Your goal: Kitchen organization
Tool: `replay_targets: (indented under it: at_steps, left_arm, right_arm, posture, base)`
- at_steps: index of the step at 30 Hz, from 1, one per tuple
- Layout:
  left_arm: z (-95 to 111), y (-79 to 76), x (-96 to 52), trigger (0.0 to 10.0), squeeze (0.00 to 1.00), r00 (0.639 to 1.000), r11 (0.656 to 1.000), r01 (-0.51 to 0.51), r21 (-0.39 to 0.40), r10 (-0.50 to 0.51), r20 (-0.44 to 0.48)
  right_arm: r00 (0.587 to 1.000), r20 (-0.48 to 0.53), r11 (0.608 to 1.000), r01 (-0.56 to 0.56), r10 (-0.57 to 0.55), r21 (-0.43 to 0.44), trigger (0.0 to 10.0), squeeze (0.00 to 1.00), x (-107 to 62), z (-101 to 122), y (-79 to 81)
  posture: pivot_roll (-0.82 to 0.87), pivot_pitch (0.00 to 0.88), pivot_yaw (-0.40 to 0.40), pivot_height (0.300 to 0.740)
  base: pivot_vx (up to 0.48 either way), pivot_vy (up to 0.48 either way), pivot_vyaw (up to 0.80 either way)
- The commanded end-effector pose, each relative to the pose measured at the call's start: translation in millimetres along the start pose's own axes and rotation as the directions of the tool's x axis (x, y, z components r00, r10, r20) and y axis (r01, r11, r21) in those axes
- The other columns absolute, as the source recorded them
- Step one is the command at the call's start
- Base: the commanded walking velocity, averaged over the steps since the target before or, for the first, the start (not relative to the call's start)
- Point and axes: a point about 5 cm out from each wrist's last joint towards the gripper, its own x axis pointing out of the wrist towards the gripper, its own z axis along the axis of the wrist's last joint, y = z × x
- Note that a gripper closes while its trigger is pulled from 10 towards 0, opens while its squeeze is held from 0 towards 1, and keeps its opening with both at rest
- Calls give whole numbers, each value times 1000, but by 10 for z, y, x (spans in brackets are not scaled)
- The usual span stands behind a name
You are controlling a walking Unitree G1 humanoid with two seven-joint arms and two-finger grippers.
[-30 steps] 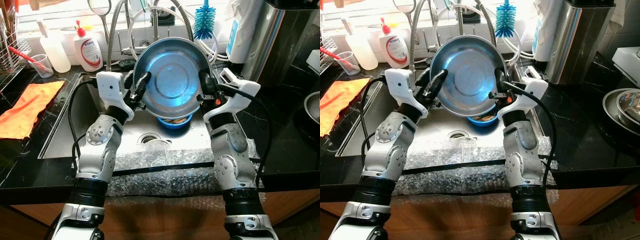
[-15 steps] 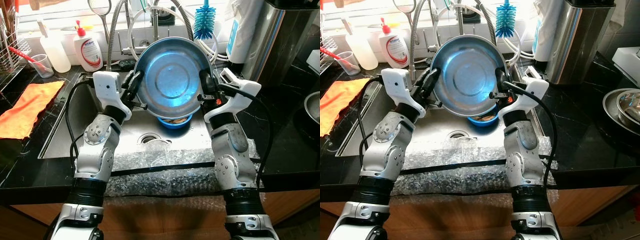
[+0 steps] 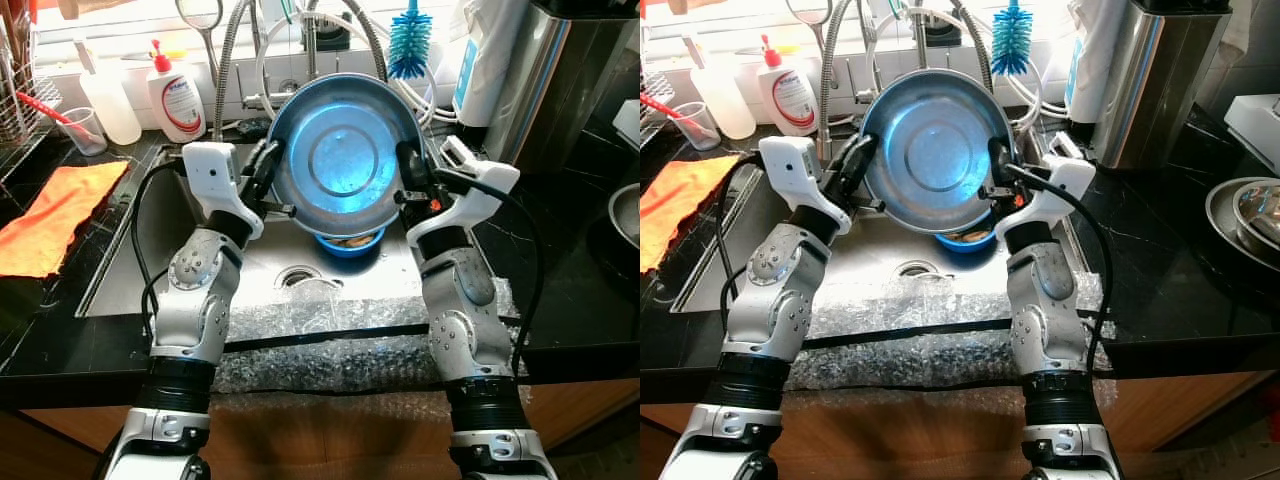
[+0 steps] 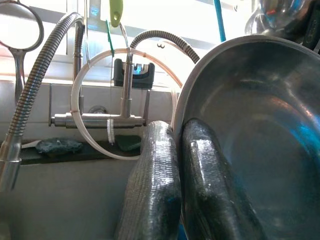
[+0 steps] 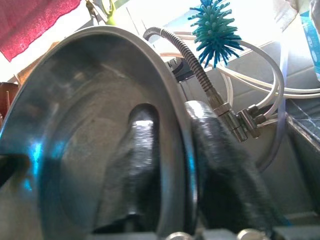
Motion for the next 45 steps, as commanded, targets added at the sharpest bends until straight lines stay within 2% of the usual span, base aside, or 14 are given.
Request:
replay_targets:
  at_steps: [1,4,5,6,7,21,22,24,25,26,29,32,38,45]
  left_arm:
    - [40,40,-24,0,0,999,999,-30,-14,30,23]
    - [76,87,-10,0,0,996,997,-77,-29,79,50]
    - [90,111,-9,0,0,993,994,-100,-47,102,60]
    - [90,111,-9,0,0,993,994,-100,-47,102,60]
    - [115,161,-11,0,0,986,988,-142,-68,147,77]
    - [228,380,-40,0,0,927,940,-340,-37,341,157]
    - [240,405,-37,3059,0,917,931,-365,-13,362,166]
    - [247,421,-35,3059,0,911,925,-381,3,375,172]
    - [251,435,-33,8745,0,906,919,-393,17,385,176]
    - [255,451,-26,10000,0,907,917,-396,47,382,179]
    - [233,489,-33,10000,0,916,914,-387,125,364,170]
    - [194,518,-53,10000,0,919,911,-385,150,363,152]
    - [61,613,-125,10000,0,929,888,-370,274,357,99]
    - [4,672,-129,10000,0,927,879,-372,298,367,75]
  right_arm:
    - [998,5,998,-67,67,3,10000,1000,70,20,148]
    - [997,1,997,-72,72,4,10000,1000,83,20,160]
    - [997,-1,997,-73,73,1,10000,596,84,21,162]
    - [997,-1,997,-73,73,1,10000,596,84,21,162]
    - [998,-2,998,-70,70,-3,10000,0,85,23,160]
    - [998,32,998,-48,49,-46,10000,0,77,137,144]
    - [998,41,996,-45,49,-80,10000,0,74,164,141]
    - [998,47,994,-43,48,-104,10000,0,72,182,138]
    - [998,55,991,-33,41,-127,10000,0,62,201,127]
    - [997,76,979,-13,29,-203,10000,0,32,262,91]
    - [994,110,941,28,10,-336,10000,0,-50,396,19]
    - [994,108,931,57,-19,-361,10000,0,-91,426,-29]
    - [989,31,901,143,-143,-410,10000,0,-415,287,-305]
    - [968,-42,865,201,-248,-460,10000,0,-761,232,-490]
  posture:
    - [-29,0,39,740]
    - [-25,0,33,740]
    - [-25,0,31,740]
    - [-25,0,31,740]
    - [-27,0,29,740]
    - [-39,0,17,740]
    - [-41,0,15,740]
    - [-41,0,15,740]
    - [-43,0,8,740]
    - [-43,0,7,740]
    - [-54,0,10,740]
    - [-64,0,12,740]
    - [-62,0,12,740]
    - [-81,0,19,740]
  base:
    - [0,0,0]
    - [0,0,0]
    - [0,0,0]
    - [0,0,0]
    - [0,0,0]
    - [0,0,0]
    - [0,0,0]
    - [0,0,0]
    - [0,0,0]
    - [0,0,0]
    - [0,0,0]
    - [0,0,0]
    - [0,0,0]
    - [0,0,0]
